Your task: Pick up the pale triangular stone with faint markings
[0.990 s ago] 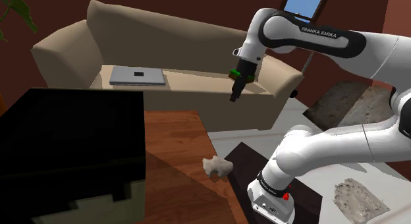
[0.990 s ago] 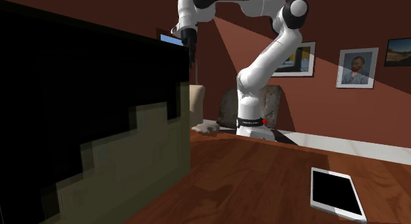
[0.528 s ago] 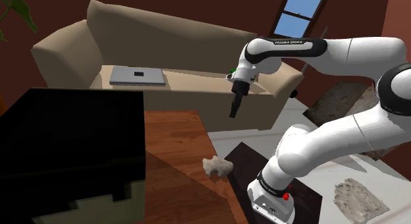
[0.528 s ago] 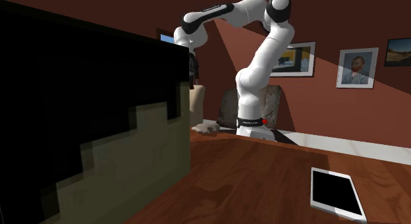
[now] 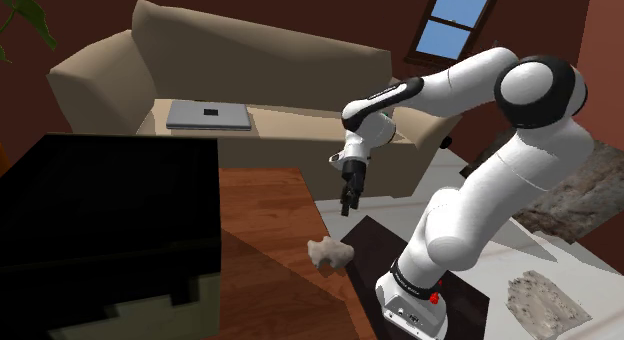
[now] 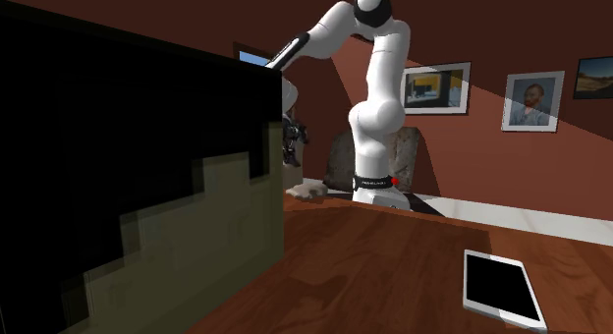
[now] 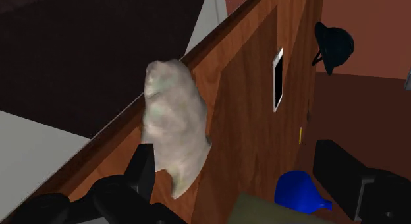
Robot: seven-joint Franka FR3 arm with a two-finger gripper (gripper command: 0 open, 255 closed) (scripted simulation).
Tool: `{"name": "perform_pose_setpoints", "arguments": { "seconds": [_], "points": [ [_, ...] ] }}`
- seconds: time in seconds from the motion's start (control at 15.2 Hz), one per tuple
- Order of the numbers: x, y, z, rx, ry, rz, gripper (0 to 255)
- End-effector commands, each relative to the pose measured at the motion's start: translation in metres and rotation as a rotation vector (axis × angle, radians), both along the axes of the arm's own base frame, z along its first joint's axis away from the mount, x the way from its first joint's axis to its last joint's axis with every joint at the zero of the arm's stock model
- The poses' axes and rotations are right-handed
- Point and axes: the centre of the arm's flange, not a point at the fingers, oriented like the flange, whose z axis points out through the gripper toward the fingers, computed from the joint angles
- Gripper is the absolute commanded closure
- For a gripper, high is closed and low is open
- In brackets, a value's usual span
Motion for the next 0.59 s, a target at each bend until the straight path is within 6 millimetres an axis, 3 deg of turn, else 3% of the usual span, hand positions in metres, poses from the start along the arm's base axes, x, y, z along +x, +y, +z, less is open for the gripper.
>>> {"name": "perform_pose_setpoints", "arguments": {
  "seconds": [0.0, 0.2, 0.53],
  "points": [
    [-0.004, 0.005, -0.037, 0.102, 0.035, 0.046, 0],
    [-0.014, 0.021, -0.087, 0.247, 0.094, 0.117, 0],
    [-0.014, 0.022, -0.11, 0.254, 0.096, 0.12, 0]
  ]
}}
